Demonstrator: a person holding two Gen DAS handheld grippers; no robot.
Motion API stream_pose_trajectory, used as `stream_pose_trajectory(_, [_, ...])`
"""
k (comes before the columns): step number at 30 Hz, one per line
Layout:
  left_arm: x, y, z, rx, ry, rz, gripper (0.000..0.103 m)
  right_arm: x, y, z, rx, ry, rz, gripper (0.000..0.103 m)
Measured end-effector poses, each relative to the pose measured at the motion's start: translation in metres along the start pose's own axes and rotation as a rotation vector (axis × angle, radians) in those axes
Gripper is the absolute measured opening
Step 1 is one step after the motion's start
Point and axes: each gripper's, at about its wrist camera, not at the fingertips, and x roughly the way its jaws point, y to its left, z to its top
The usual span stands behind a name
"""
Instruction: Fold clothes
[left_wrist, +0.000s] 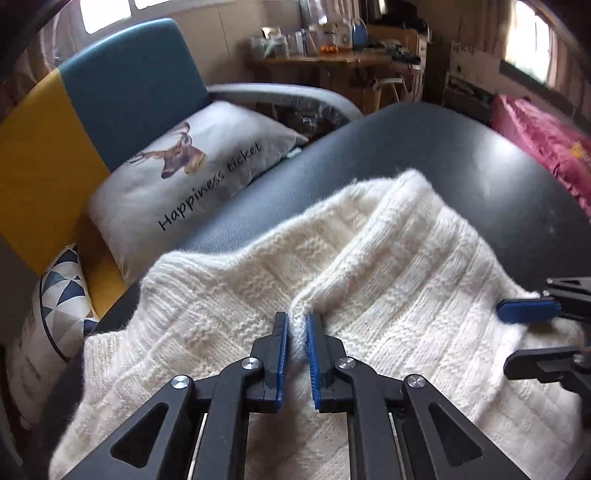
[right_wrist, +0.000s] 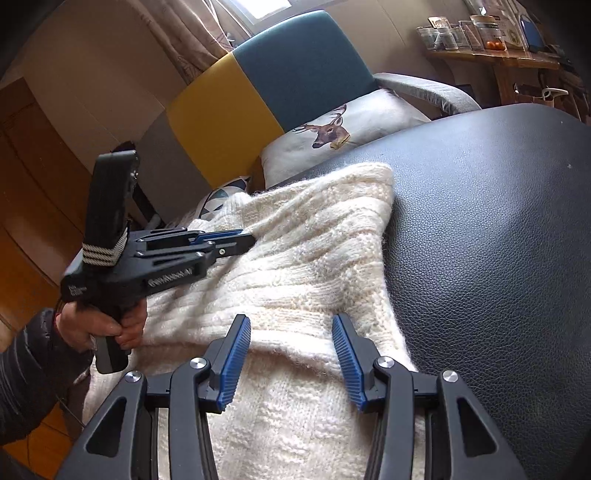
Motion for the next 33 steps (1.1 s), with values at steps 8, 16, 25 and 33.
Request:
stream_pose_trajectory(8, [-0.036,0.054,-0.031,-0.349,-0.037,-0.142,0.026,0.001,0.002,0.001,-0.01,0.007,-0.016,0.048])
stream_pose_trajectory(16, [-0.12,0.116,-0.146,-0.726,-0.117,-0.087,0.027,0.006,0.036,0.011,-0.123,0.031,-0.136,0.048])
stream_pose_trajectory(25, [-0.145,0.144,-0.224,-0.827,-0.115,0.056,0.034,0.069,0.096,0.033,-0.361,0.097,-0.347,0.05])
stream_pose_trajectory(33, [-0.151,0.135,-0.249,-0.927,-0.197,0.042,0.034,0.087,0.081,0.03,-0.373,0.104,-0.39,0.052])
